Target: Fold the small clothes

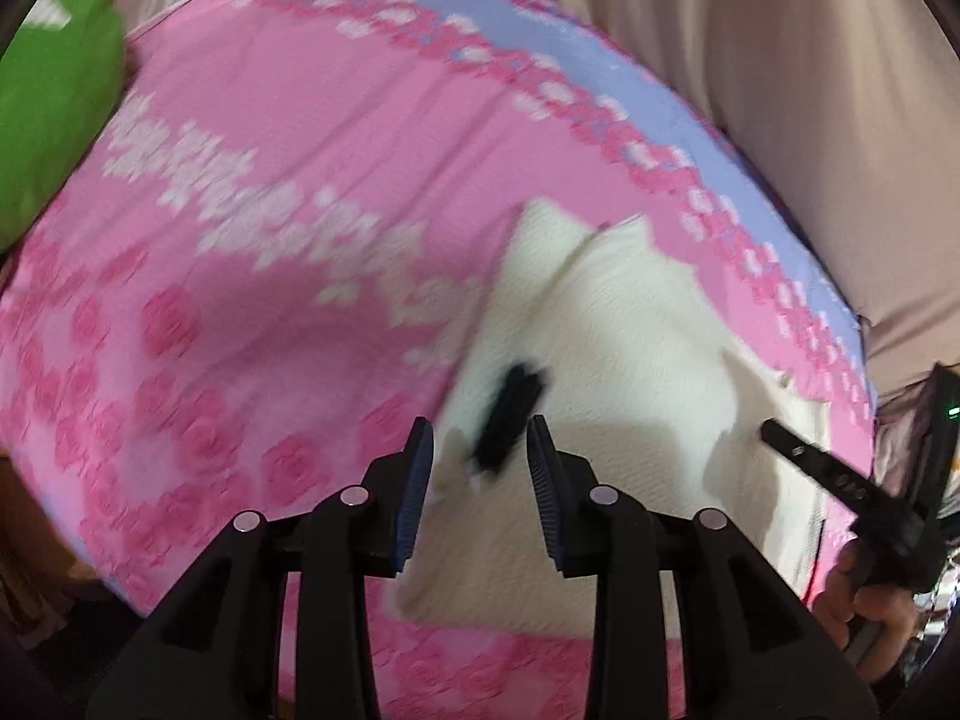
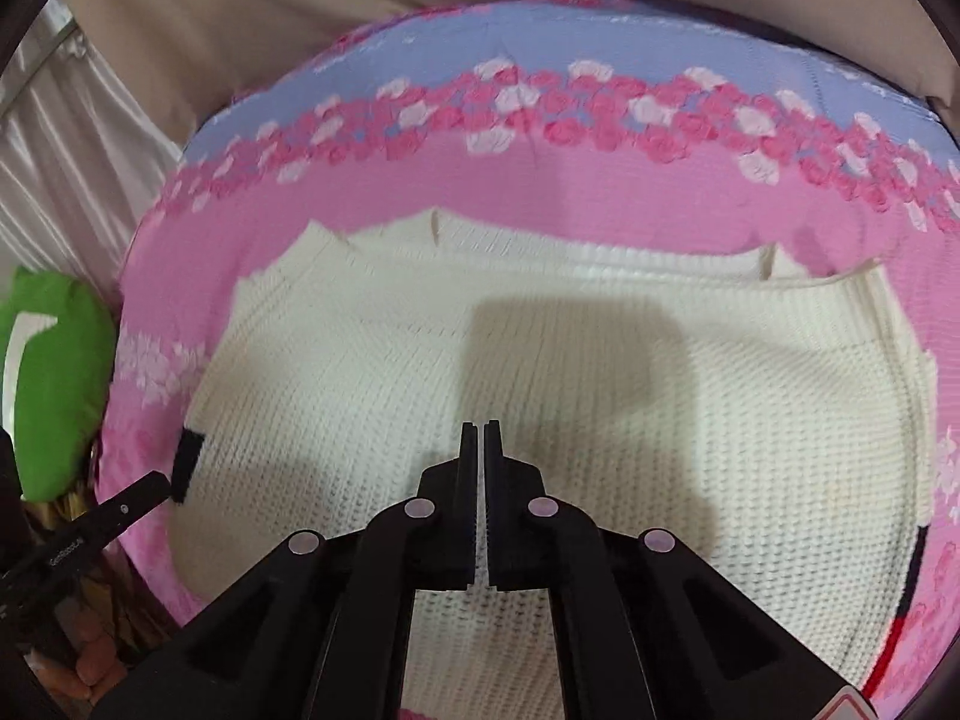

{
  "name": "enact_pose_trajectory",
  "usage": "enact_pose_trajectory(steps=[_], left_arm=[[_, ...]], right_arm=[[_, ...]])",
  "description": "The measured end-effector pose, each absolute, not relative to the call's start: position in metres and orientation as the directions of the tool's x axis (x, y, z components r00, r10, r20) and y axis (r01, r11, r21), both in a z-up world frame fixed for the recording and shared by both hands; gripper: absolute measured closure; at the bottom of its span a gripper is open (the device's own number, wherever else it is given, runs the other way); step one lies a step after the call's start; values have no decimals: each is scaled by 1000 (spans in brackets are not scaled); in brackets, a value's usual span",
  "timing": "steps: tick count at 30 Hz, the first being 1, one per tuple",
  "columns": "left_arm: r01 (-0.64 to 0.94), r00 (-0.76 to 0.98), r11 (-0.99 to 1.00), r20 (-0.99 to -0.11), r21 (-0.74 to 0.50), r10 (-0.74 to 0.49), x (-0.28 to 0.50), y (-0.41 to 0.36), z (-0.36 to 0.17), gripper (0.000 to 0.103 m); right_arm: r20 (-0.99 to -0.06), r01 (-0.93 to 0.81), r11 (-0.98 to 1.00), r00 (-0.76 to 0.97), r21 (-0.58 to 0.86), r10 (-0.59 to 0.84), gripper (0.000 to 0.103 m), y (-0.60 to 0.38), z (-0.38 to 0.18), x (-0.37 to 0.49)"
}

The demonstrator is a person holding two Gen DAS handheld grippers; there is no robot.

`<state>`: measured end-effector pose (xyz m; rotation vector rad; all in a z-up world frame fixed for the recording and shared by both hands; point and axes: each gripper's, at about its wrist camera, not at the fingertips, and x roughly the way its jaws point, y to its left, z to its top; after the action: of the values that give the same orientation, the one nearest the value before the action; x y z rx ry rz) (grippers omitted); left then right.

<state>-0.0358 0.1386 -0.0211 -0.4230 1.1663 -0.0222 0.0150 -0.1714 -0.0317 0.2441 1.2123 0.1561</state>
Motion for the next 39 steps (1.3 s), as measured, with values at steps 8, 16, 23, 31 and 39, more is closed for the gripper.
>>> enact_pose_trajectory(steps=[8, 16, 23, 31, 39], left_arm=[[-23, 428, 983, -891, -181, -153, 31, 67, -22, 61], [-4, 365, 992, -924, -125, -115, 82, 60, -62, 74], [-81, 372, 989, -924, -126, -87, 100, 80, -50, 99], [-42, 352, 999, -936, -12, 4, 108, 65, -60, 99], [-50, 412, 988, -904, -145, -112, 57, 83, -17, 92]], right_arm=[[-892, 237, 937, 431, 258, 137, 73, -250, -27, 11], [-922, 369, 925, 381, 87, -65, 44, -345, -47, 24], [-884, 417, 881, 468, 222, 1, 96, -349, -44, 17], [-923, 461, 871, 385, 167, -27, 95, -378, -70, 32], [-842, 322, 922, 540, 216, 9, 87, -316, 9, -23]])
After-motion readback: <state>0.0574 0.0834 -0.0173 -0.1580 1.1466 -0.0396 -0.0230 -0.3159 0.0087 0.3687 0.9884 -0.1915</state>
